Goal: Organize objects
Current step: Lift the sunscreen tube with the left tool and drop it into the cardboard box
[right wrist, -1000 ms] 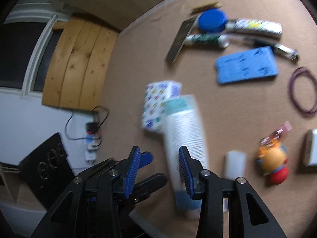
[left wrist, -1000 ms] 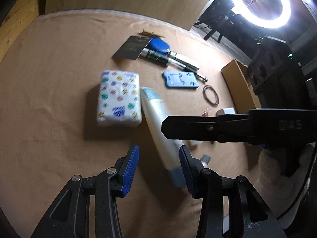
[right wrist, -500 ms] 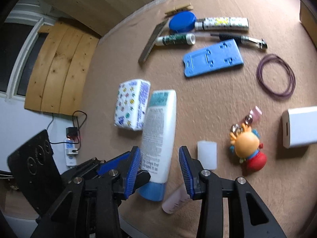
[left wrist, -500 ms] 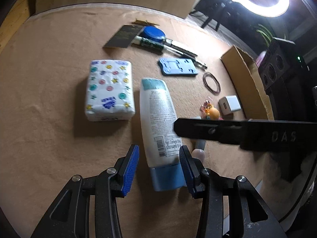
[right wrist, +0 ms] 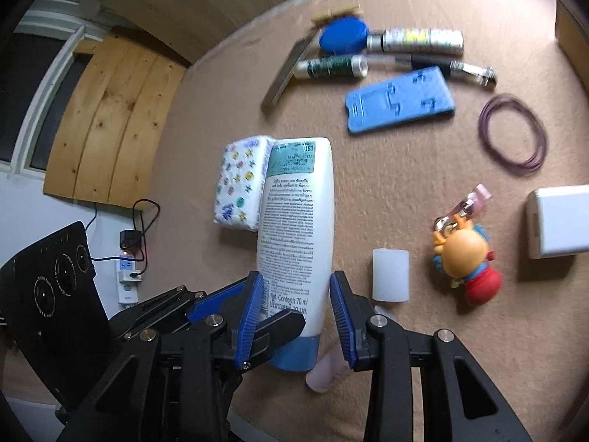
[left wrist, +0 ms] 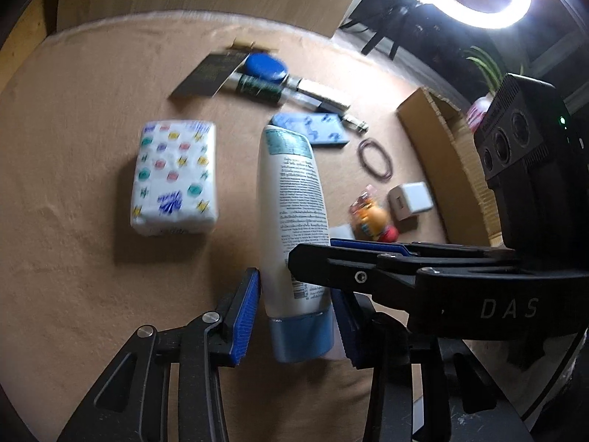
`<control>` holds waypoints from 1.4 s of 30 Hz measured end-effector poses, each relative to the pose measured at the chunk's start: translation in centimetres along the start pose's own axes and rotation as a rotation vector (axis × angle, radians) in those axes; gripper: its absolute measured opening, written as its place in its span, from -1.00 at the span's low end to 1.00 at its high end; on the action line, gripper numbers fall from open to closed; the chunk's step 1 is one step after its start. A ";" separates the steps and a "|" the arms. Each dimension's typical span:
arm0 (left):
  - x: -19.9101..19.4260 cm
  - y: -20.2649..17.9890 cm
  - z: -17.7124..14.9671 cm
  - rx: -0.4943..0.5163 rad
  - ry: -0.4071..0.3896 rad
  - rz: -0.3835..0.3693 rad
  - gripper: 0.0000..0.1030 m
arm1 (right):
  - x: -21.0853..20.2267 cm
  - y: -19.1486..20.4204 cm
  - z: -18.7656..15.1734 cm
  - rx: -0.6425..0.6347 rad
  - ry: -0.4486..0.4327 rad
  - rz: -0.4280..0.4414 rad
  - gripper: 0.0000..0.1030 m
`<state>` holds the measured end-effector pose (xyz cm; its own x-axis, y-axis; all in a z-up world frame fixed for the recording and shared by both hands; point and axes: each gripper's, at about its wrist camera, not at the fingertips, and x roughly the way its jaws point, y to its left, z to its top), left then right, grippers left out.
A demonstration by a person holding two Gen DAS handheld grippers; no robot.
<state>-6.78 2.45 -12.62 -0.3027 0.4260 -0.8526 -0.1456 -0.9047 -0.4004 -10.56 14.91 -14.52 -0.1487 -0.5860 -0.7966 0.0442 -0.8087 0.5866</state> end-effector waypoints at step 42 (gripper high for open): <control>9.3 -28.5 7.3 0.305 -0.072 -0.102 0.57 | -23.9 -17.5 -1.1 0.154 -0.342 -0.228 0.13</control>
<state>-12.32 32.23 -6.68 -0.3360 0.5231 -0.7832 -0.4507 -0.8195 -0.3540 -6.69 43.03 -5.89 -0.4574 -0.3218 -0.8290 -0.1711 -0.8830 0.4371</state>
